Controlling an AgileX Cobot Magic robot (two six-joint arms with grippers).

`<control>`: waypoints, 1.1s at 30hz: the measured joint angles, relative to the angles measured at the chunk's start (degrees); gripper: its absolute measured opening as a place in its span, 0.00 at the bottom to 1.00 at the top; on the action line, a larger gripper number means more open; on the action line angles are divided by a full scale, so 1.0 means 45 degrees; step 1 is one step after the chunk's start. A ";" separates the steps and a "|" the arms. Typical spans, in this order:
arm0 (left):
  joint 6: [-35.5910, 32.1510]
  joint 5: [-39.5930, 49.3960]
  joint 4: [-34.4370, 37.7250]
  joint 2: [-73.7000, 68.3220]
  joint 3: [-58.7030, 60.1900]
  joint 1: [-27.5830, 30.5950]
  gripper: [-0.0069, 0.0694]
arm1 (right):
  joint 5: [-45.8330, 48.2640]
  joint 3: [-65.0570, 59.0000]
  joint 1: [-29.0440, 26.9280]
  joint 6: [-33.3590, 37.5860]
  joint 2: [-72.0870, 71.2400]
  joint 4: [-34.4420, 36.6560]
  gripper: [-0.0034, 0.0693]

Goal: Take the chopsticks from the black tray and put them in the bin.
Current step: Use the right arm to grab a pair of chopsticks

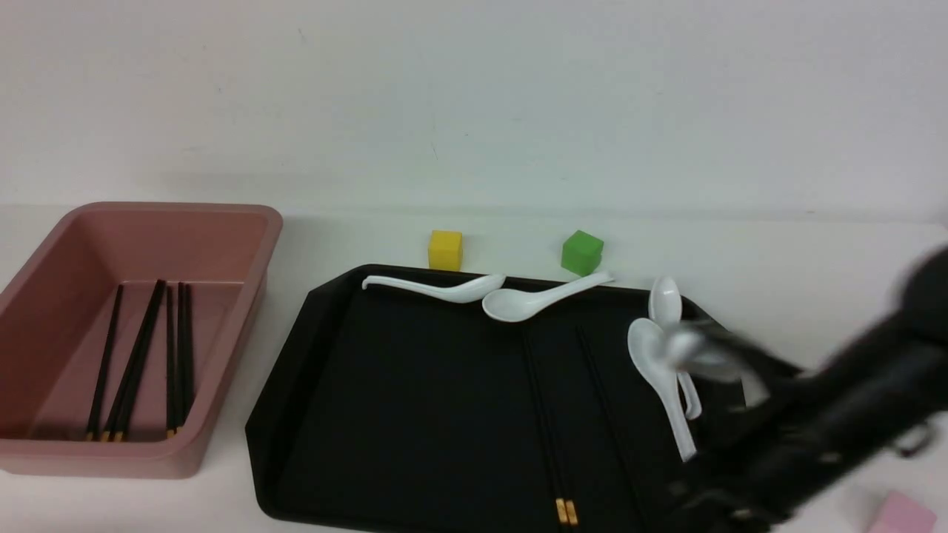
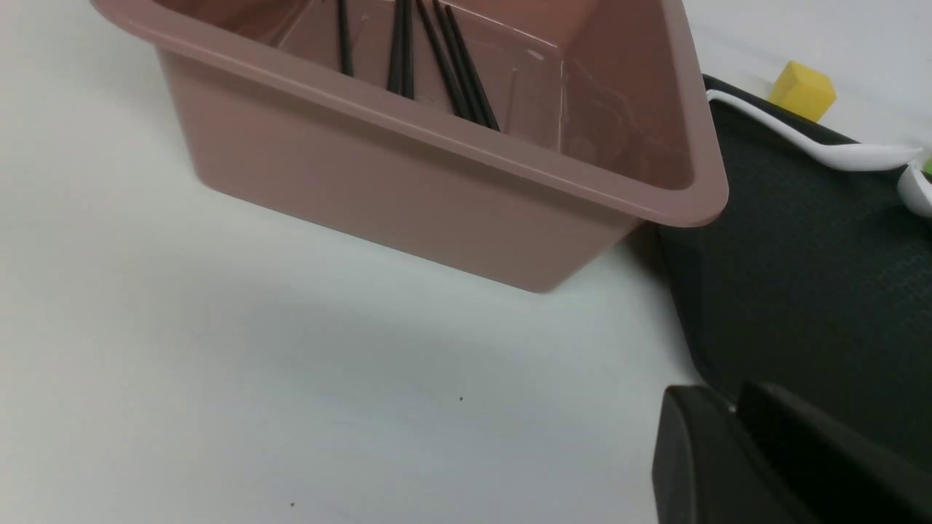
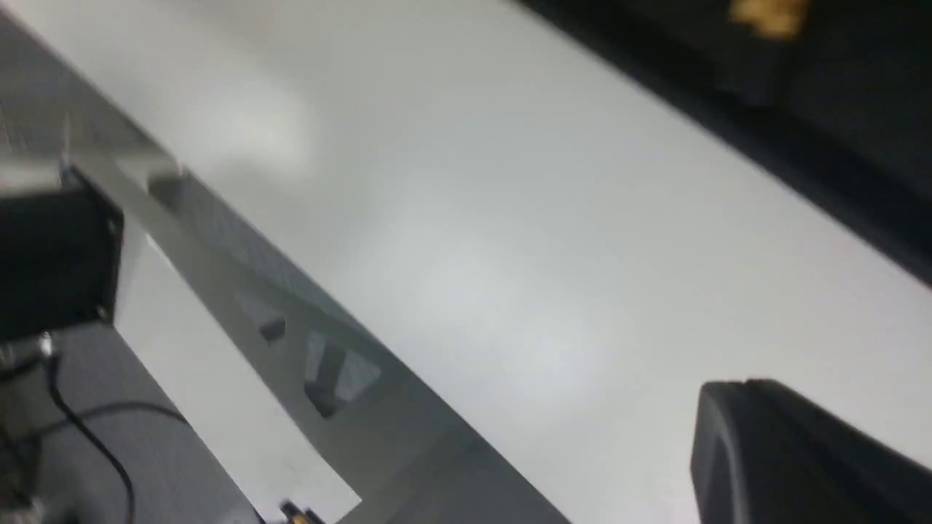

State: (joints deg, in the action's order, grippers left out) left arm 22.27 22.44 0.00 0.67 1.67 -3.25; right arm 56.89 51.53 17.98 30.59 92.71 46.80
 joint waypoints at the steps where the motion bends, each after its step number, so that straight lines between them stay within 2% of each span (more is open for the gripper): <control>1: 0.0000 0.0000 0.0000 0.0000 0.0000 0.0000 0.21 | -0.0260 0.0615 0.0796 -0.0692 0.0550 -0.0589 0.05; 5: 0.0000 0.0000 0.0000 0.0000 0.0000 0.0000 0.21 | -0.0874 0.2589 0.2775 -0.3870 0.1733 -0.3553 0.05; 7: 0.0000 0.0000 0.0000 0.0000 0.0000 0.0000 0.21 | -0.1092 0.3647 0.3594 -0.6260 0.2044 -0.5561 0.05; 12: 0.0000 0.0000 0.0000 0.0000 0.0000 0.0000 0.21 | -0.1534 0.4820 0.4507 -1.0611 0.2306 -0.8792 0.07; 15: 0.0000 0.0000 0.0000 0.0000 0.0000 0.0000 0.21 | -0.1628 0.5274 0.4853 -1.2193 0.2634 -1.0199 0.11; 19: 0.0000 0.0000 0.0000 0.0000 0.0000 0.0000 0.21 | -0.1616 0.5648 0.4946 -1.2721 0.3284 -1.0659 0.22; 26: 0.0000 0.0000 0.0000 0.0000 0.0000 0.0000 0.22 | -0.1648 0.5977 0.4946 -1.2815 0.4714 -1.0962 0.48; 28: 0.0000 0.0000 0.0000 0.0000 0.0000 0.0000 0.22 | -0.1687 0.5977 0.4946 -1.2815 0.5029 -1.1225 0.52; 33: 0.0000 0.0000 0.0000 0.0000 0.0000 0.0000 0.23 | -0.1728 0.6081 0.4946 -1.2815 0.5341 -1.1313 0.53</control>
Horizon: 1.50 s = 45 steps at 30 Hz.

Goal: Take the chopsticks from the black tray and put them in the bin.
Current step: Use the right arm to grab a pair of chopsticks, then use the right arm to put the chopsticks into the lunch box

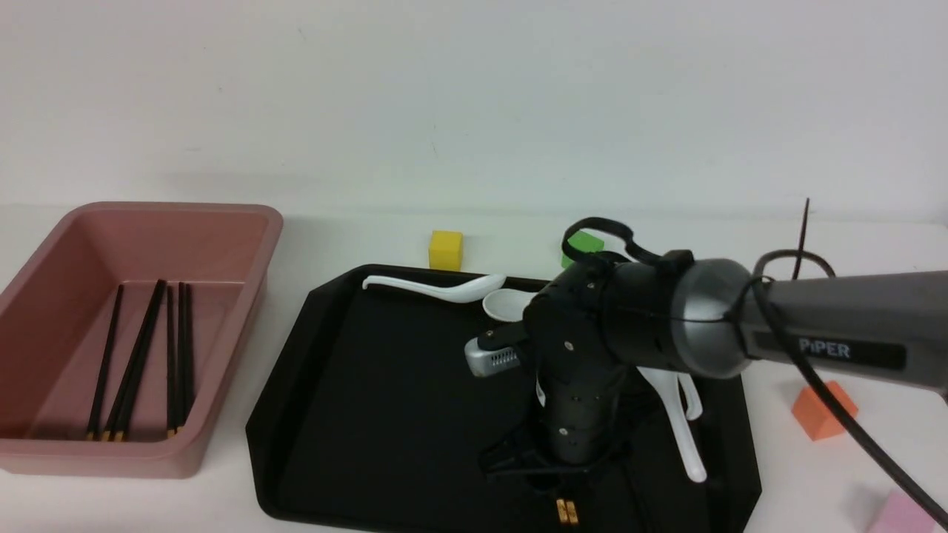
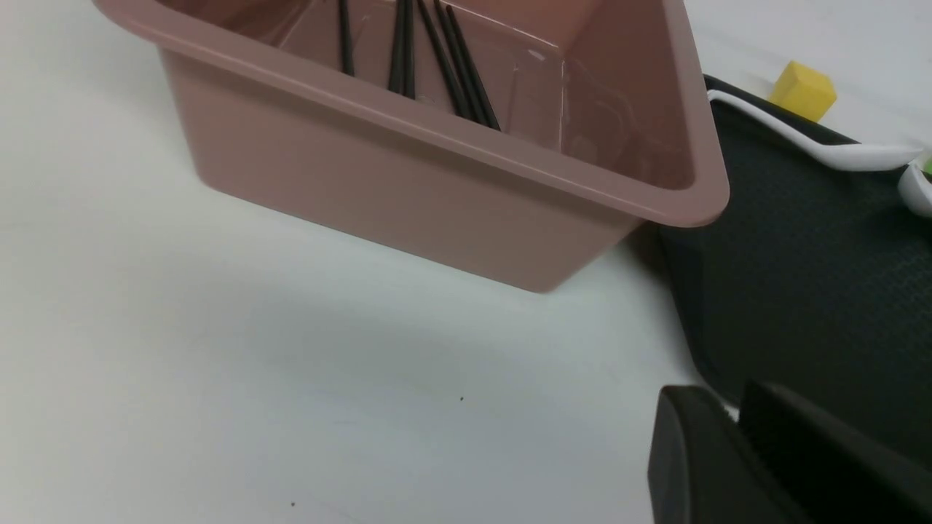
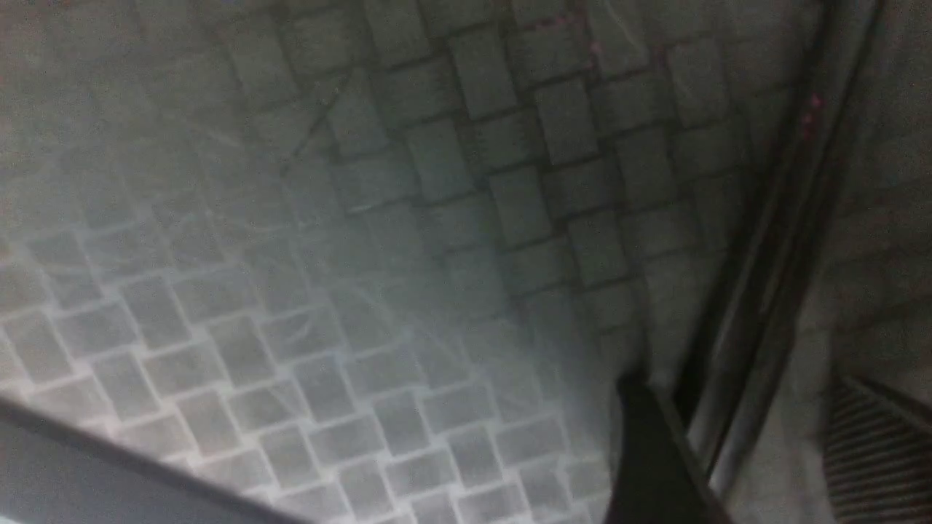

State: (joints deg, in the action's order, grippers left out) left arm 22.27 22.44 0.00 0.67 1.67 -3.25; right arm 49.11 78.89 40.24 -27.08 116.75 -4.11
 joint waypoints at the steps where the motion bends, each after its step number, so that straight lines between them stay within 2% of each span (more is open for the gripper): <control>1: 0.0000 0.0000 0.0000 0.0000 0.0000 0.0000 0.23 | 0.0014 0.0025 0.0000 0.0000 0.0020 0.0000 0.53; 5: 0.0000 0.0000 0.0000 0.0000 0.0000 0.0000 0.23 | 0.0024 0.0084 0.0000 0.0000 0.0078 0.0029 0.48; 11: 0.0000 0.0000 0.0000 0.0000 0.0000 0.0000 0.23 | 0.0155 0.0099 0.0007 -0.0053 0.0078 0.0122 0.24; 17: 0.0000 0.0000 0.0000 0.0000 0.0000 0.0000 0.23 | 0.0945 0.0099 0.0007 -0.0013 -0.0027 0.0028 0.24; 26: 0.0000 0.0000 0.0000 0.0000 0.0000 0.0000 0.23 | 0.4316 0.2015 0.0007 0.1114 -0.1164 0.0094 0.24; 29: 0.0000 0.0000 0.0000 0.0000 0.0000 0.0000 0.24 | 0.4582 0.3134 0.0007 0.1669 -0.1360 0.0589 0.24; 32: 0.0000 0.0000 0.0000 0.0000 0.0000 0.0000 0.24 | 0.4664 0.4350 0.0007 0.2128 -0.1375 0.1725 0.24; 35: 0.0000 0.0000 0.0000 0.0000 0.0000 0.0000 0.24 | 0.3442 0.5714 0.0107 0.3298 -0.1375 0.3761 0.24; 36: 0.0000 0.0000 0.0000 0.0000 0.0000 0.0000 0.24 | 0.3296 0.5775 0.0124 0.3415 -0.1375 0.3875 0.24; 39: 0.0000 0.0000 0.0000 0.0000 0.0000 0.0000 0.24 | 0.0311 0.6520 0.0750 0.6018 -0.1341 0.5726 0.24; 45: 0.0000 0.0000 0.0000 0.0000 0.0000 0.0000 0.24 | -0.4790 0.6684 0.2164 1.0172 -0.0503 0.8336 0.24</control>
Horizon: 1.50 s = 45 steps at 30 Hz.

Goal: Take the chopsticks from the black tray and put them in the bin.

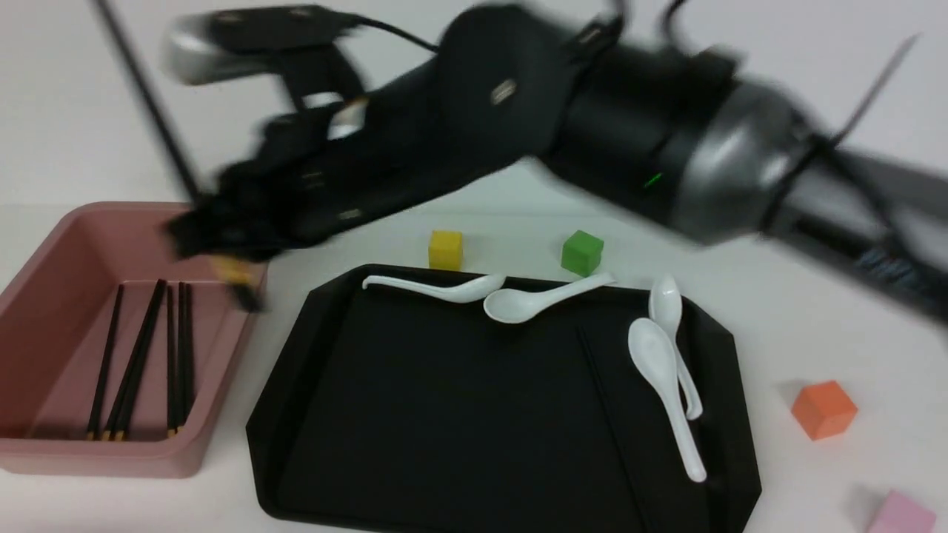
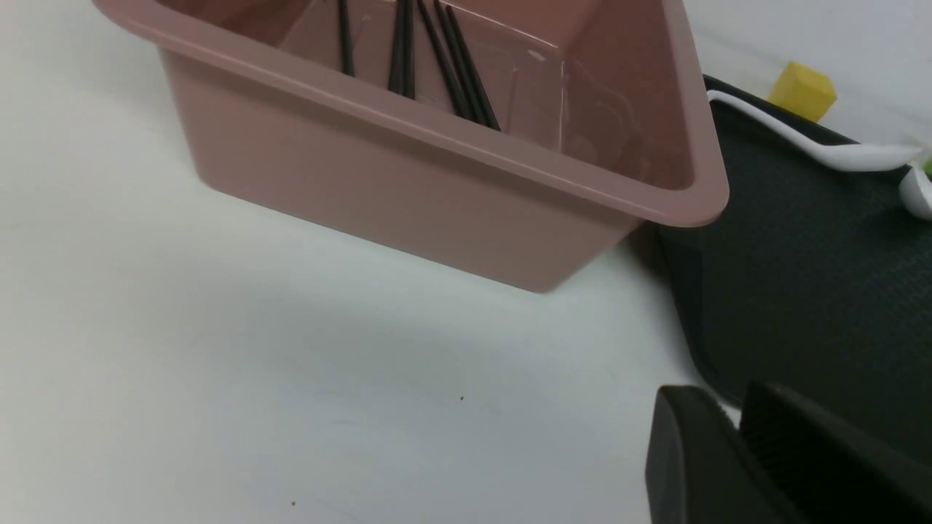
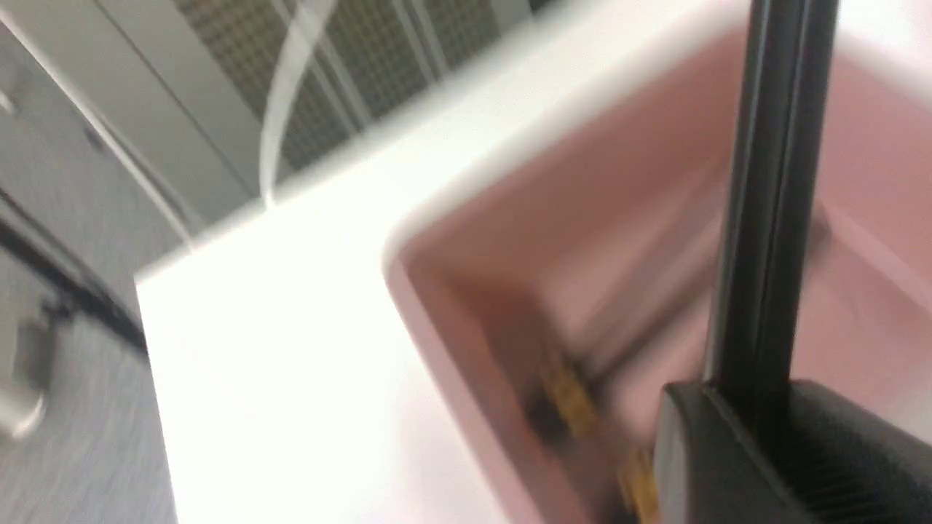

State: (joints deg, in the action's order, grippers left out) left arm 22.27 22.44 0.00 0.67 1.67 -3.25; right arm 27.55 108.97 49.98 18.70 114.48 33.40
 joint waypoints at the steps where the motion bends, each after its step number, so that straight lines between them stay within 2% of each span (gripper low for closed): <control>1: 0.0000 0.0000 0.0000 0.0000 0.0000 0.0000 0.24 | -0.0956 0.0000 0.0267 0.0686 0.0282 0.0457 0.24; 6: 0.0000 0.0000 0.0000 0.0000 0.0000 0.0000 0.25 | -0.5366 0.0000 0.1443 0.3435 0.1879 0.2324 0.24; 9: 0.0000 0.0000 0.0000 0.0000 0.0000 0.0000 0.25 | -0.7401 0.0000 0.1958 0.4178 0.2755 0.3052 0.24; 13: 0.0000 0.0000 0.0000 0.0000 0.0000 0.0000 0.26 | -0.8591 0.0000 0.2348 0.4372 0.3591 0.3445 0.24; 16: 0.0000 0.0000 0.0000 0.0000 0.0000 0.0000 0.26 | -0.8817 0.0000 0.2371 0.4381 0.3873 0.3580 0.28; 22: 0.0000 0.0000 0.0000 0.0000 0.0000 0.0000 0.27 | -0.8648 0.0000 0.2358 0.4381 0.3944 0.4023 0.48; 26: 0.0000 0.0000 0.0000 0.0000 0.0000 0.0000 0.27 | -0.7065 0.0000 0.2221 0.4485 0.3915 0.4091 0.55; 31: 0.0000 0.0000 0.0000 0.0000 0.0000 0.0000 0.28 | -0.3910 -0.0012 0.1672 0.4511 0.3424 0.4058 0.51; 36: 0.0000 0.0000 0.0000 0.0000 0.0000 0.0000 0.28 | 0.0061 -0.0012 0.0748 0.3984 0.1591 0.3498 0.34; 41: 0.0000 0.0000 0.0000 0.0000 0.0000 0.0000 0.29 | 0.3398 0.0000 -0.0461 0.3160 -0.0820 0.2300 0.10; 43: 0.0000 0.0000 0.0000 0.0000 0.0000 0.0000 0.29 | 0.4720 0.0000 -0.1110 0.2464 -0.1968 0.1532 0.04; 45: 0.0000 0.0000 0.0000 0.0000 0.0000 0.0000 0.29 | 0.5851 0.0000 -0.1729 0.1621 -0.2972 0.0763 0.03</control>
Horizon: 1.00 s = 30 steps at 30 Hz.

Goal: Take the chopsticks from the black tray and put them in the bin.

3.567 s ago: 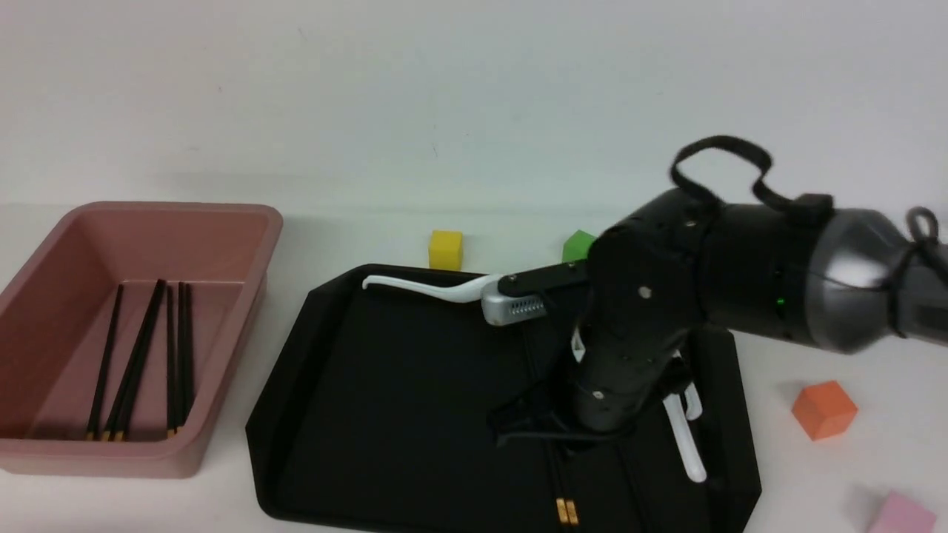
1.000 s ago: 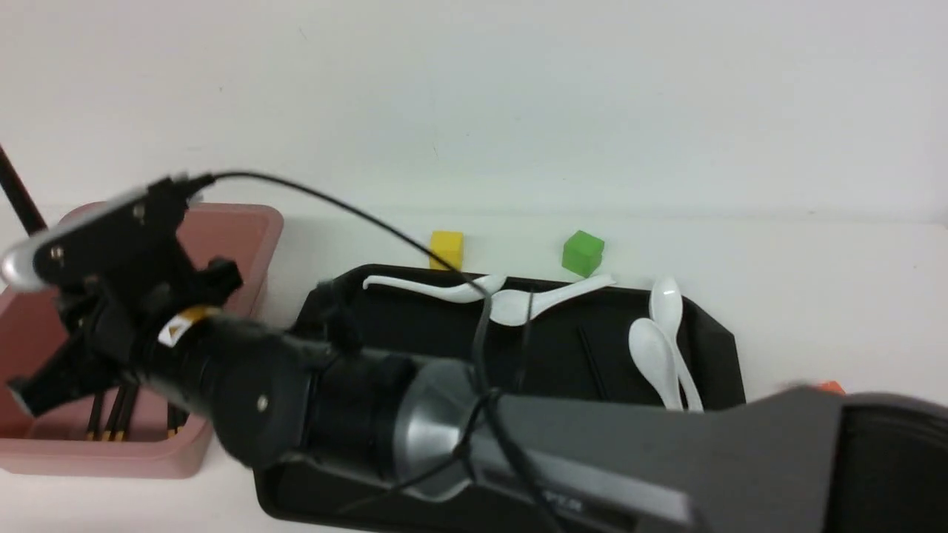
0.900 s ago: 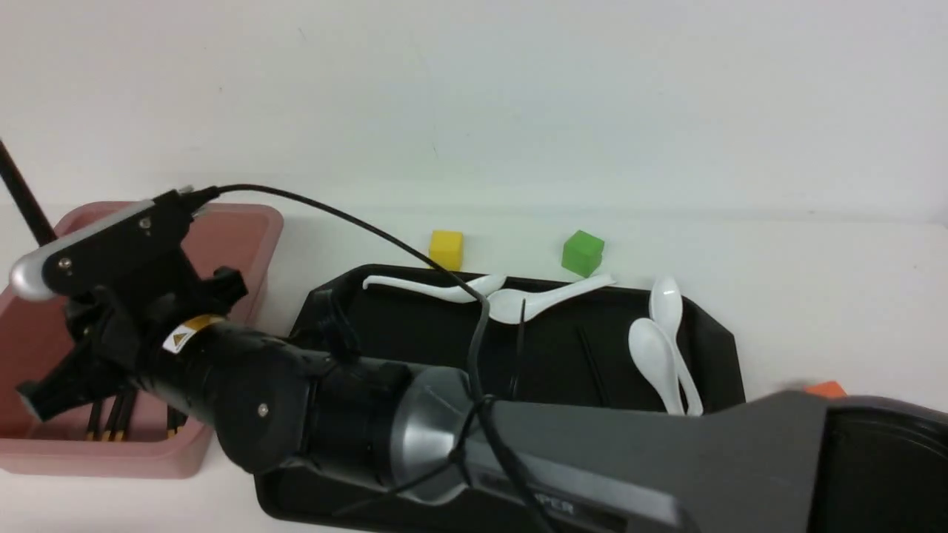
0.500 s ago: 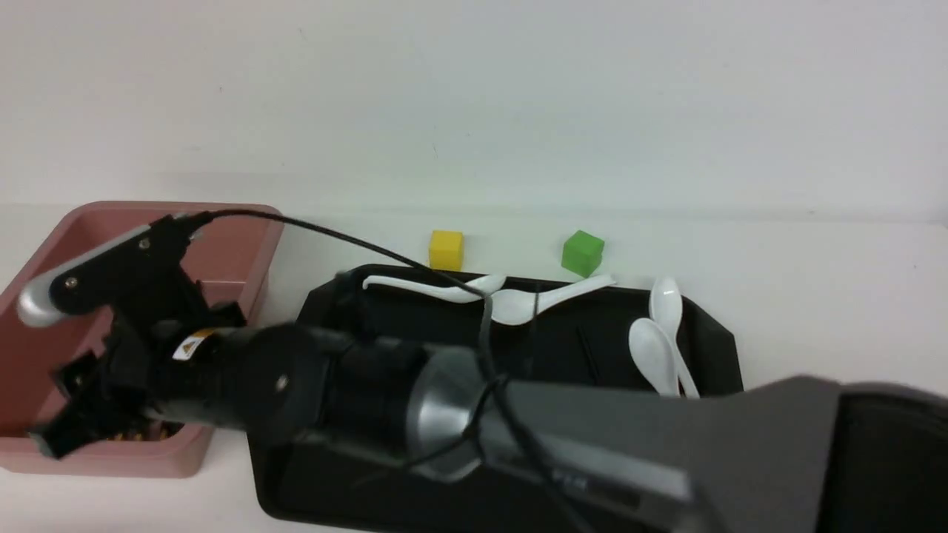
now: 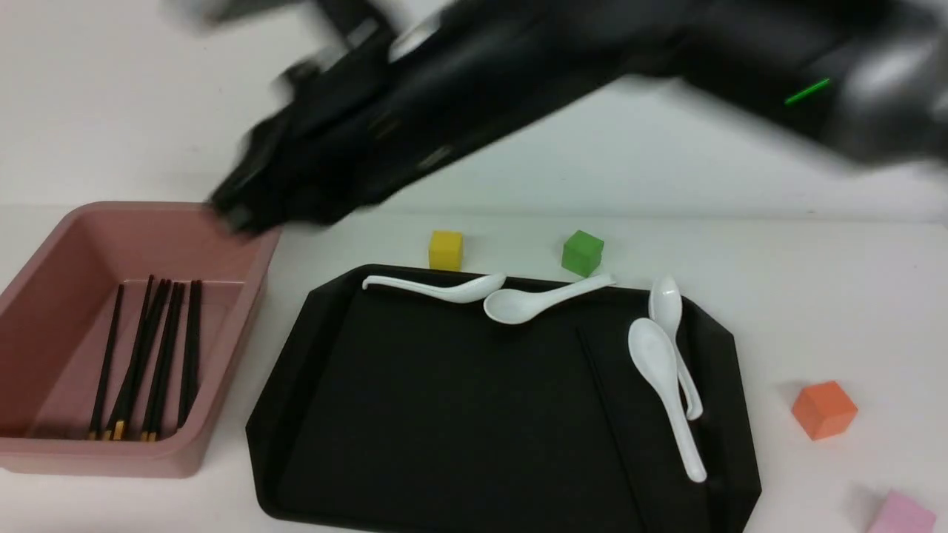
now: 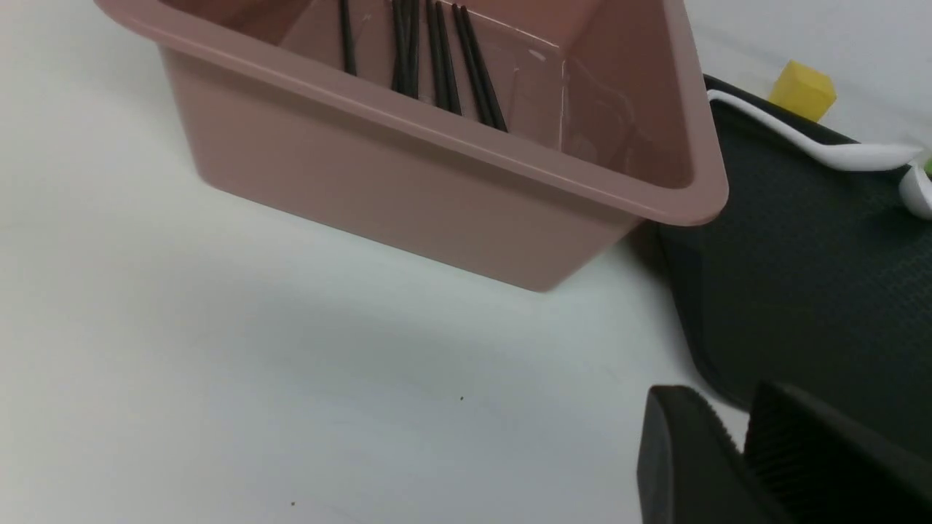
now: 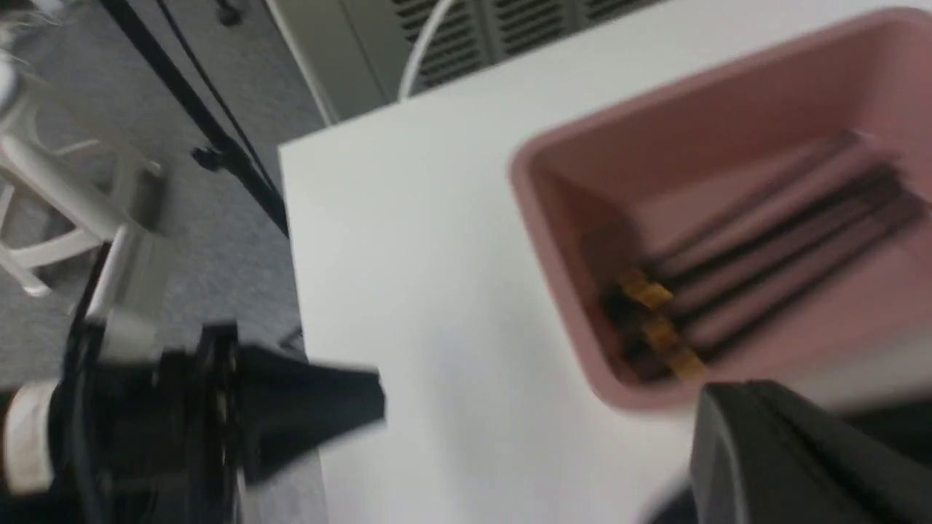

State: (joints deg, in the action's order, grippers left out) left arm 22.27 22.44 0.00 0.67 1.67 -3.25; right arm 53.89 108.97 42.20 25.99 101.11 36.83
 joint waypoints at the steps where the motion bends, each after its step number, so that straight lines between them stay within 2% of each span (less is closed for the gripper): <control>1: 0.0000 0.0000 0.0000 0.0000 0.0000 0.0000 0.29 | 0.0467 0.0000 -0.0248 -0.0359 -0.0388 -0.0325 0.03; 6: 0.0000 0.0000 0.0000 0.0000 0.0000 0.0000 0.30 | 0.3596 0.0000 -0.1664 -0.2367 -0.2631 -0.2855 0.04; 13: 0.0000 0.0000 0.0000 0.0000 0.0000 0.0000 0.31 | 0.4118 -0.1270 -0.2278 -0.4056 -0.5733 -0.6106 0.05; 16: 0.0000 0.0000 0.0000 0.0000 0.0000 0.0000 0.31 | 0.4159 -0.2134 -0.2278 -0.4288 -0.7015 -0.6698 0.05; 21: 0.0000 0.0000 0.0000 0.0000 0.0000 0.0000 0.31 | 0.4159 -0.5102 -0.2278 -0.5117 -1.0161 -0.7532 0.05; 24: 0.0000 0.0000 0.0000 0.0000 0.0000 0.0000 0.31 | 0.3329 -0.7674 -0.2278 -0.5602 -1.2529 -0.7808 0.05; 27: 0.0000 0.0000 0.0000 0.0000 0.0000 0.0000 0.31 | 0.1520 -1.0420 -0.2278 -0.5776 -1.4679 -0.8009 0.05; 30: 0.0000 0.0000 0.0000 0.0000 0.0000 0.0000 0.31 | -0.1517 -1.3330 -0.2278 -0.5776 -1.6532 -0.8105 0.05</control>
State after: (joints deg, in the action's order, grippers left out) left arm 22.27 22.44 0.00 0.67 1.67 -3.25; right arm 47.06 48.98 31.95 0.00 26.71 0.36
